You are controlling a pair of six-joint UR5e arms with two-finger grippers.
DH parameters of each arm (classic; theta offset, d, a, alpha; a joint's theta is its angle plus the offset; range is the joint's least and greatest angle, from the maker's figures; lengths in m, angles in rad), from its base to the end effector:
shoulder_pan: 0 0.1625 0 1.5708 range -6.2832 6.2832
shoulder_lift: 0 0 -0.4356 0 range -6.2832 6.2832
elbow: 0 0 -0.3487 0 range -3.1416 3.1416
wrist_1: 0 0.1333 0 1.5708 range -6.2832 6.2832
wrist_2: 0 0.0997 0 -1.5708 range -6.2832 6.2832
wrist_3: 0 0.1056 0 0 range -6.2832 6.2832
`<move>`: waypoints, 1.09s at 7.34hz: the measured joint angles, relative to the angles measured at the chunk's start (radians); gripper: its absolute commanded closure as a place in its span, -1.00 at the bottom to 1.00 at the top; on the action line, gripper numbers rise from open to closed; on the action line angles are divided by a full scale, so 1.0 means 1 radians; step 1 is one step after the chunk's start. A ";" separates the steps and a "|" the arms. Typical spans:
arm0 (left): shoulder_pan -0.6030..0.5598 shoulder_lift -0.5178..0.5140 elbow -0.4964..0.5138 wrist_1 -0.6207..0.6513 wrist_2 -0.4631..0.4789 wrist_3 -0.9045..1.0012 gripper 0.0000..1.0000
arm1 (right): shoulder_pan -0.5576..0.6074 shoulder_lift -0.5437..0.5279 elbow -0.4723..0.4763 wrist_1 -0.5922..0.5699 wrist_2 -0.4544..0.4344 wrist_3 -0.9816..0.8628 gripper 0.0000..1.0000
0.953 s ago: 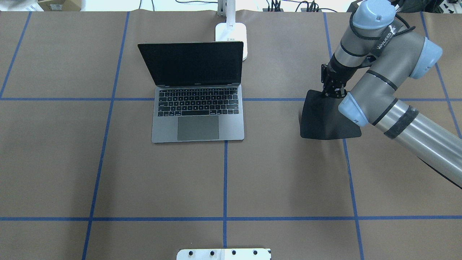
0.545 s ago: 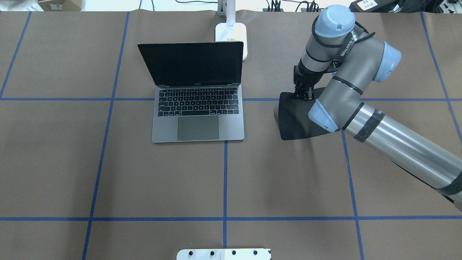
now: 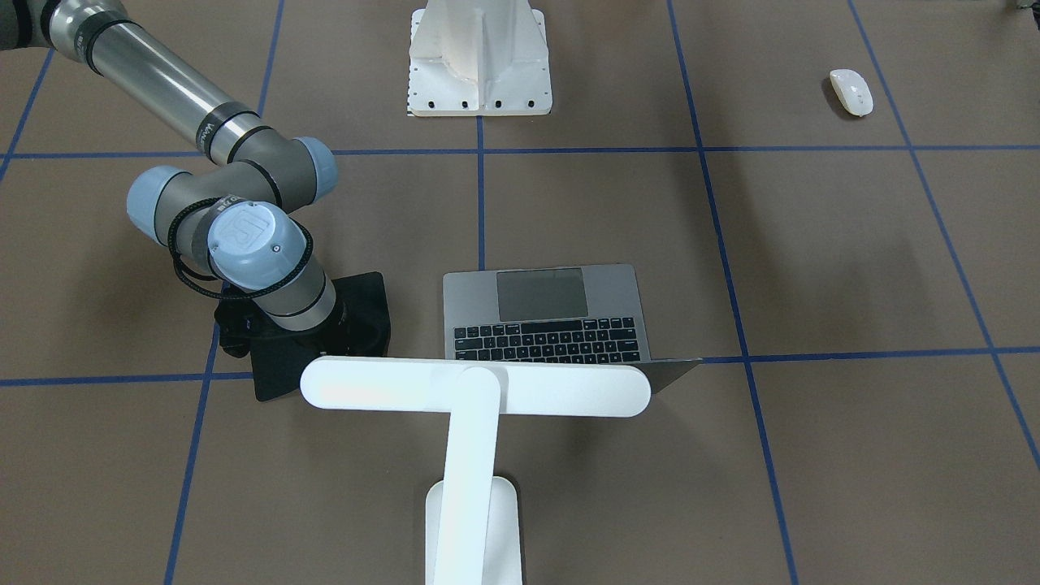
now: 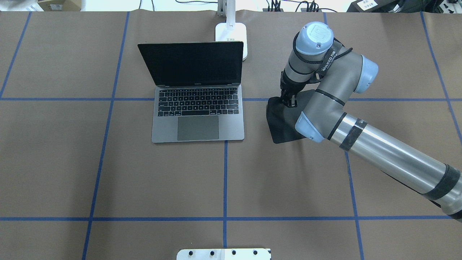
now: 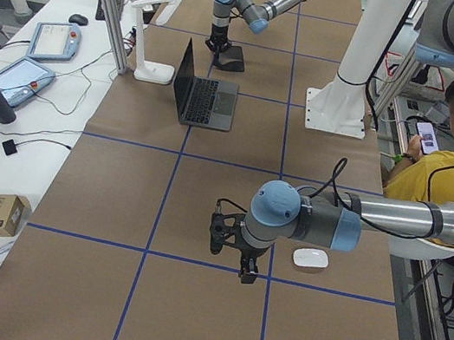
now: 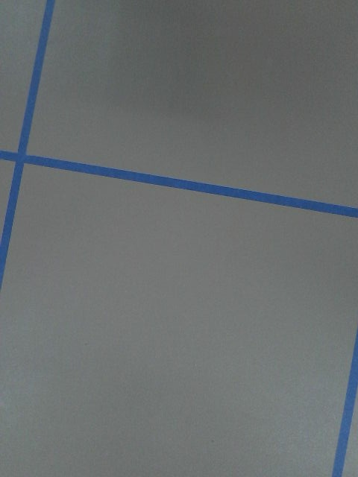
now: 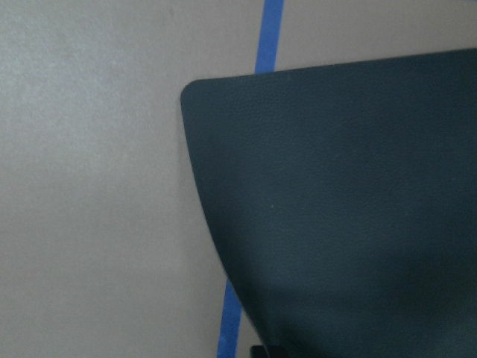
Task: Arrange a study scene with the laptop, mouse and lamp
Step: 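Lower the mouse pad flat beside the laptop and open the right gripper, then withdraw the right arm away from the mouse pad off the table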
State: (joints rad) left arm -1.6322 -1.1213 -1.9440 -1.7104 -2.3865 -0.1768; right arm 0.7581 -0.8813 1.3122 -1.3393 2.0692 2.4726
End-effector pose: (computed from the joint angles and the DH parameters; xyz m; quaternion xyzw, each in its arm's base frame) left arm -0.0724 -0.2585 0.6473 0.0061 0.3975 -0.0966 0.9125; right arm -0.4728 -0.5618 0.3648 -0.2552 -0.2976 0.6221 0.6777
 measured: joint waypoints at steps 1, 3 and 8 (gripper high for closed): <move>0.000 0.000 0.001 0.000 0.001 -0.001 -1.00 | -0.002 -0.001 0.007 0.003 -0.001 0.000 -1.00; 0.001 -0.005 0.001 -0.002 0.001 -0.004 -1.00 | -0.001 -0.017 0.068 0.004 -0.005 -0.042 -1.00; 0.011 -0.060 -0.018 -0.071 -0.003 -0.004 -1.00 | 0.116 -0.263 0.335 -0.012 0.004 -0.704 -1.00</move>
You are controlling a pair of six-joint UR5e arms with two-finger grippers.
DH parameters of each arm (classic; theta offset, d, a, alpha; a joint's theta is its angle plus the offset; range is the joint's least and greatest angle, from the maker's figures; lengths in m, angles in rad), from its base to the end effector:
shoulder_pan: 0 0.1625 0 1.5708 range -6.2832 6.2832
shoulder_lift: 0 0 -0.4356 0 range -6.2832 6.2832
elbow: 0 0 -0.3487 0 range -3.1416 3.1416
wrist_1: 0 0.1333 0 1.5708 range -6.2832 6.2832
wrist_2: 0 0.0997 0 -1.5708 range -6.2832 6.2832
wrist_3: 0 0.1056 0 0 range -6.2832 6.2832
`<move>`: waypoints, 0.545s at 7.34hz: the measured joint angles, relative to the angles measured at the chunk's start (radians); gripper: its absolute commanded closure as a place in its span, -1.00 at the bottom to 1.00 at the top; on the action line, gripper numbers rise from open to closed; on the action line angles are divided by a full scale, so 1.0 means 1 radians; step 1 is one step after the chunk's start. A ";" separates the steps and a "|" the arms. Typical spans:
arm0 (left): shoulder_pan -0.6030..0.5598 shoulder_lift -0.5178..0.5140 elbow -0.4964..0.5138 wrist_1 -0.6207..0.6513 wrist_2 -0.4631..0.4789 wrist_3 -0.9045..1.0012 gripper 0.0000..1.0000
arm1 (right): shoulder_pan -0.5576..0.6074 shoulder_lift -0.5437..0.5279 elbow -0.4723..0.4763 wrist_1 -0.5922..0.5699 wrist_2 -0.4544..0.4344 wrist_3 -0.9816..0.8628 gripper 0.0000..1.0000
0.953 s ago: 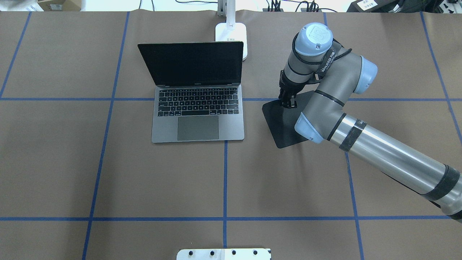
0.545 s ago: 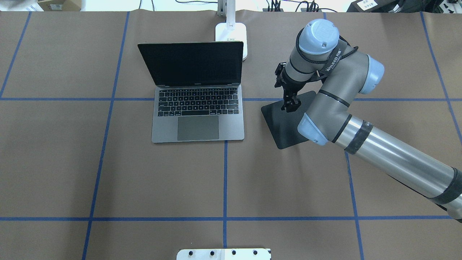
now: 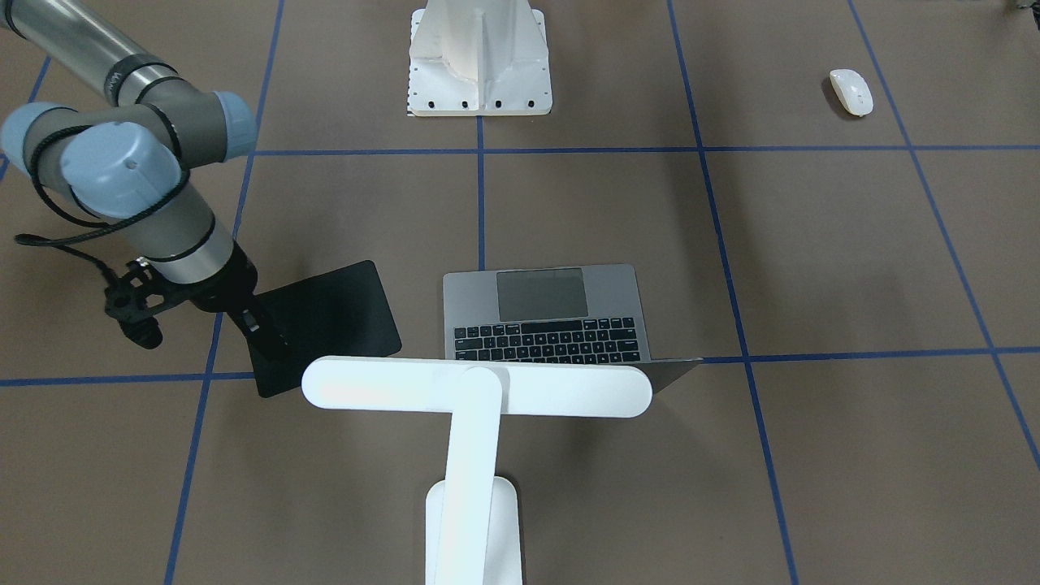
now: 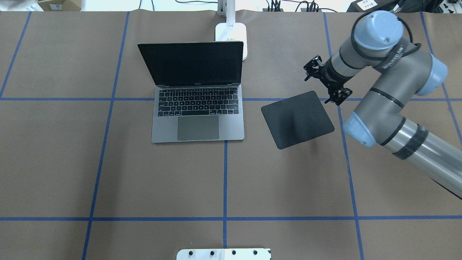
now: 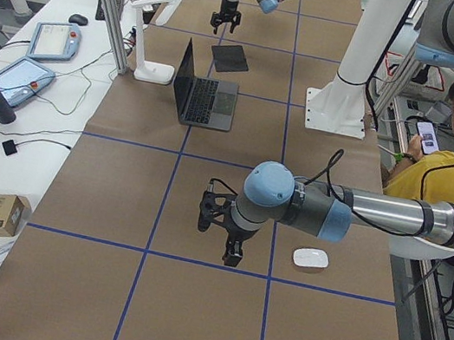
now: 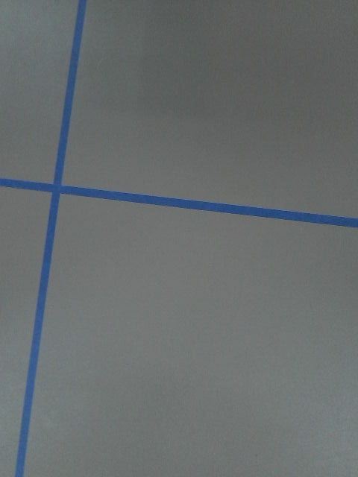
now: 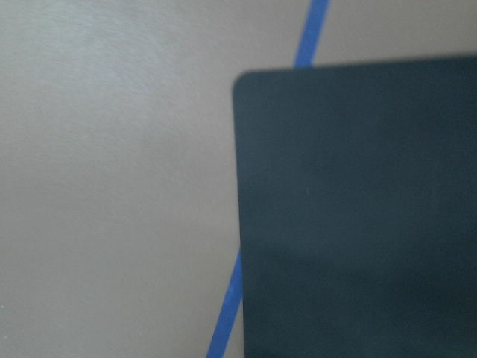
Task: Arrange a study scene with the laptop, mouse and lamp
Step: 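Withdraw the right arm away from the mouse pad off the table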
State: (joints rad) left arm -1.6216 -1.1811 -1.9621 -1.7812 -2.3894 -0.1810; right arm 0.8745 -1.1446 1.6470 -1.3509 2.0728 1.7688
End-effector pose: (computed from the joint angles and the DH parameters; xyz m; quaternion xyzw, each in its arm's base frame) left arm -0.0711 -0.2926 0.6144 0.0711 0.4012 -0.0637 0.9110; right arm -0.3355 -0.5299 0.3948 -0.1056 -0.4000 0.3875 0.8238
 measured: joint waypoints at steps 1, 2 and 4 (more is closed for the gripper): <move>0.013 -0.010 -0.002 -0.008 -0.001 0.000 -1.00 | 0.039 -0.061 0.048 -0.014 0.018 -0.175 -1.00; 0.032 -0.016 -0.002 -0.011 0.000 0.003 -1.00 | 0.092 -0.114 0.087 -0.041 0.051 -0.363 -1.00; 0.100 -0.017 -0.003 -0.043 0.008 0.006 -1.00 | 0.238 -0.228 0.152 -0.127 0.128 -0.768 -1.00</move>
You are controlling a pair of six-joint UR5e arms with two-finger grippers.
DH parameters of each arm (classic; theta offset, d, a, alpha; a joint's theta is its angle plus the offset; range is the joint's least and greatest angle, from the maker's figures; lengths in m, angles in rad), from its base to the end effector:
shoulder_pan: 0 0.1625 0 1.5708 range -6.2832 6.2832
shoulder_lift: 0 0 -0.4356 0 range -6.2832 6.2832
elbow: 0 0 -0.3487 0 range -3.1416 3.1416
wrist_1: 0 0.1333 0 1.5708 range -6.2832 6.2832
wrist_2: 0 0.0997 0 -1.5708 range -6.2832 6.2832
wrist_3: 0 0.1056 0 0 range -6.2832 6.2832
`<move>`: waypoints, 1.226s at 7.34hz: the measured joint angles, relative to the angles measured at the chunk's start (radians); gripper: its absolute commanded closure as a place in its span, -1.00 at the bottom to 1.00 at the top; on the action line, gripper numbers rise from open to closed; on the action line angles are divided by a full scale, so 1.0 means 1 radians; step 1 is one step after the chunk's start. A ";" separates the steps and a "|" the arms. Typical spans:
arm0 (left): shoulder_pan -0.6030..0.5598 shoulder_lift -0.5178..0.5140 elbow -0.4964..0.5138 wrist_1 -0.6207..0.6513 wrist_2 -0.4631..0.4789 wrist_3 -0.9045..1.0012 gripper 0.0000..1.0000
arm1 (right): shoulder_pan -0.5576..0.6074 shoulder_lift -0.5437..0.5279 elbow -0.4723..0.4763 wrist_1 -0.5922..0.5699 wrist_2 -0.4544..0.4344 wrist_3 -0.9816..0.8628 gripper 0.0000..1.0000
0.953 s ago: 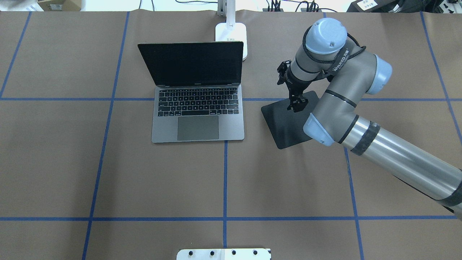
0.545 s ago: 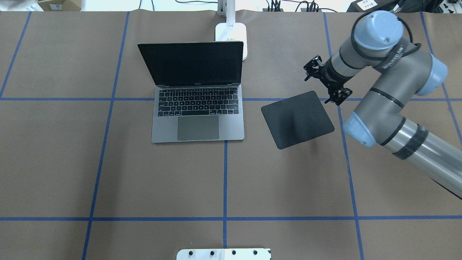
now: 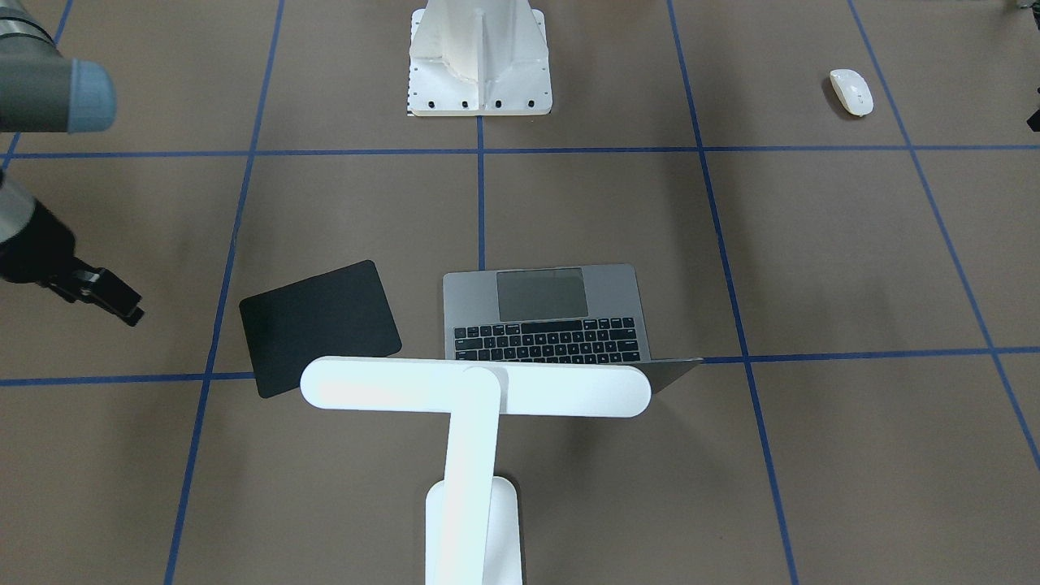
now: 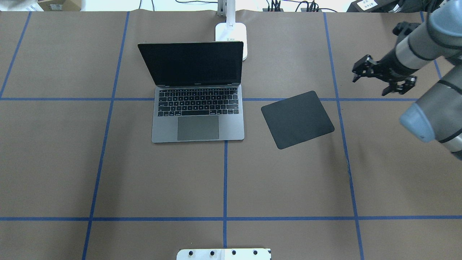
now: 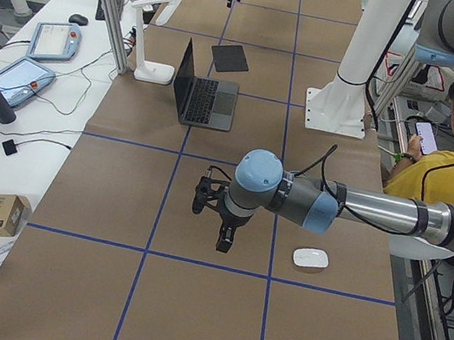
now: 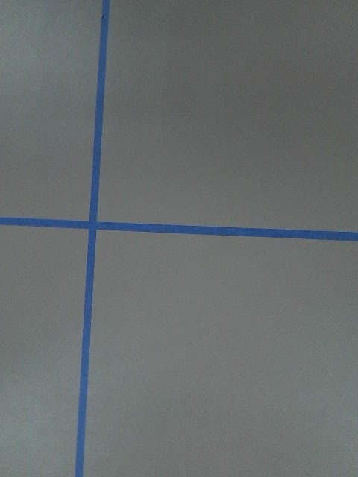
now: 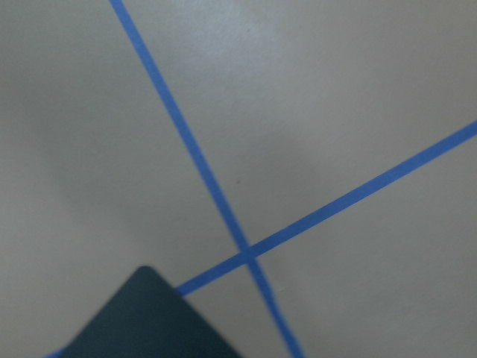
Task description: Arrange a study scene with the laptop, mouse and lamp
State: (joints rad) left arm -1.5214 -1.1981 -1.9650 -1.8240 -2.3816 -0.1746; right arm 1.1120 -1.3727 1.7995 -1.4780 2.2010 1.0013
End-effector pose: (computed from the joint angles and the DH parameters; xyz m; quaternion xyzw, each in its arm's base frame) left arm -0.0416 -0.3081 0.6037 0.0814 0.4023 -0.0031 0.9119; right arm -0.1719 -0.5085 0.4698 -0.0178 -0.3861 0.1695 0.9066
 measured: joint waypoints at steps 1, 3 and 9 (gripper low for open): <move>0.025 0.002 0.000 -0.015 -0.001 -0.002 -1.00 | 0.067 -0.066 0.027 -0.029 0.016 -0.189 -1.00; 0.042 0.036 0.002 -0.058 -0.040 0.002 -1.00 | 0.184 -0.204 0.069 -0.047 0.027 -0.516 -1.00; 0.156 0.221 0.007 -0.281 -0.022 -0.117 -1.00 | 0.350 -0.420 0.090 -0.048 0.030 -0.938 -1.00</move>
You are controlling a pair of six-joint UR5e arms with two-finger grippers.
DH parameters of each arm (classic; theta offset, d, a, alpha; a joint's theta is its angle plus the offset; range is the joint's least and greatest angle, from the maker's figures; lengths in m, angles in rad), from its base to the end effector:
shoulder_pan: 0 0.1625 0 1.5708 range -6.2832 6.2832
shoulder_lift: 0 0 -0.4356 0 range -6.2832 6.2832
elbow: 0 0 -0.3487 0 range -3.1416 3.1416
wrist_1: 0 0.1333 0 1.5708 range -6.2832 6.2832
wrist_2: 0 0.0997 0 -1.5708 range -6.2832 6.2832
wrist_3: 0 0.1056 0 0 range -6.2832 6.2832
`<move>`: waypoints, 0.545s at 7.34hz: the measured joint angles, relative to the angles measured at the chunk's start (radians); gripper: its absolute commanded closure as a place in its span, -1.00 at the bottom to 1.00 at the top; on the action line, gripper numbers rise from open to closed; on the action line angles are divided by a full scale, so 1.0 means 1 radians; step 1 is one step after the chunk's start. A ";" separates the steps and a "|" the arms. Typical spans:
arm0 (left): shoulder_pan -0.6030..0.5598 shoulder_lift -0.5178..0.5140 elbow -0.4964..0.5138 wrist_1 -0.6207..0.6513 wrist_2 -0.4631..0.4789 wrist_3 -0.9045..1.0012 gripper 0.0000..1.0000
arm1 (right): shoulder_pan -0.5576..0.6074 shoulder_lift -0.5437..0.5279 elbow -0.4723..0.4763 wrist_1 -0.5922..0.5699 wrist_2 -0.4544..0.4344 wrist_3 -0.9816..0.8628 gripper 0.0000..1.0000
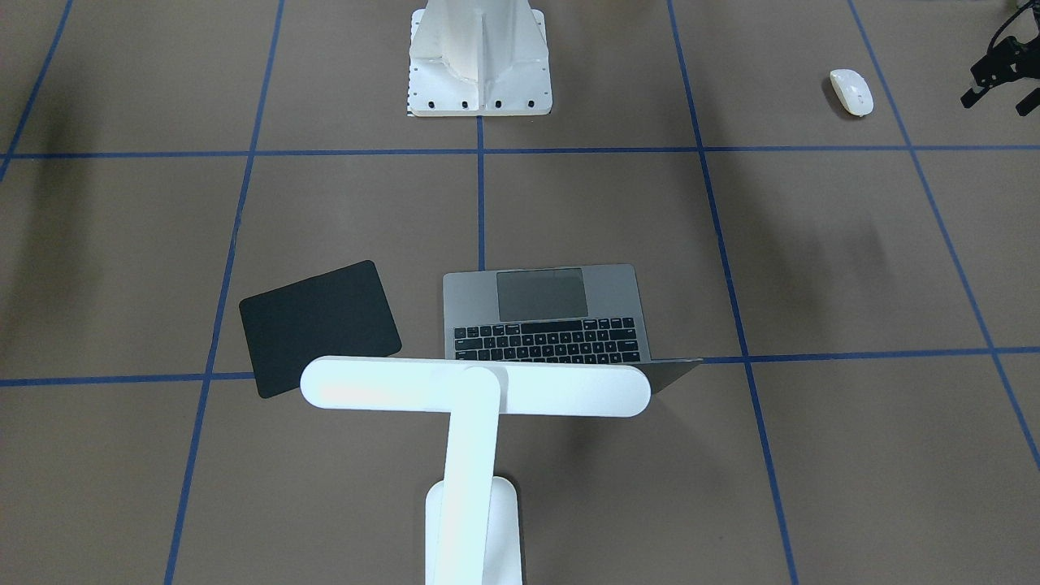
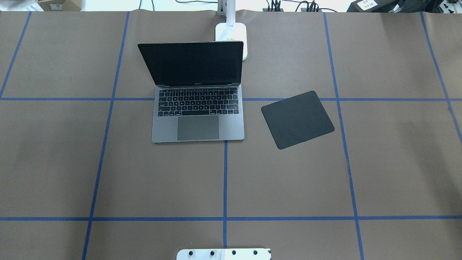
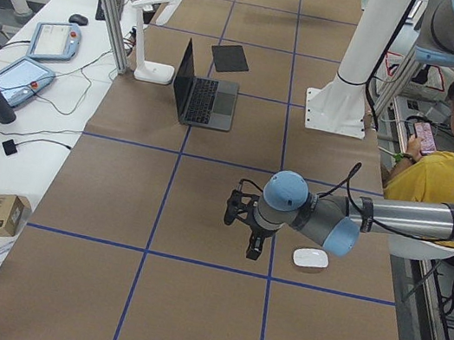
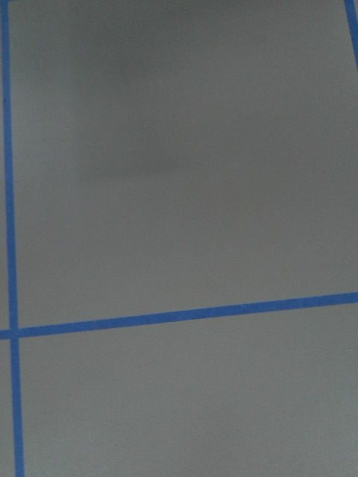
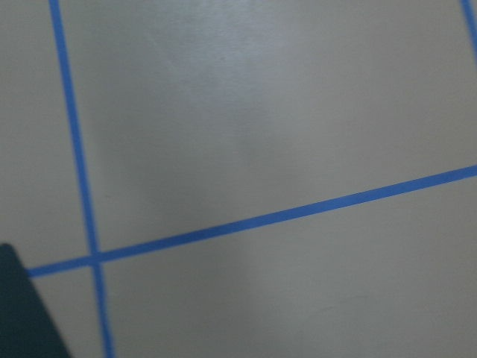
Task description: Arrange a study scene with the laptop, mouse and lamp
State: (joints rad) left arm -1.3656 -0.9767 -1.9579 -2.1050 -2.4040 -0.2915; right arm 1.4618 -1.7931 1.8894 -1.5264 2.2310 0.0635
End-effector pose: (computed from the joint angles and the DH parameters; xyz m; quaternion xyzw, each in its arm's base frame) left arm -0.0103 -0.2214 0.6303 0.0462 0.4236 0.0269 0.9043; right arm 0.0288 -0.3668 0.6225 0.0384 -0.3279 -0.0442 0.9429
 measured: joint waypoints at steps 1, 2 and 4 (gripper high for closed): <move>0.029 0.041 0.003 -0.043 0.010 -0.043 -1.00 | 0.001 -0.004 -0.001 0.000 0.000 -0.002 -1.00; 0.077 0.064 0.005 -0.084 0.031 -0.117 -1.00 | 0.001 -0.005 -0.002 0.000 0.000 -0.003 -1.00; 0.230 0.076 0.017 -0.161 0.121 -0.287 -1.00 | 0.002 -0.006 -0.003 0.000 0.000 -0.004 -1.00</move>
State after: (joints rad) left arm -1.1354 -0.9002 -1.9411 -2.2664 -2.2829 -0.5780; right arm 1.4634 -1.7993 1.8869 -1.5263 2.2308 0.0599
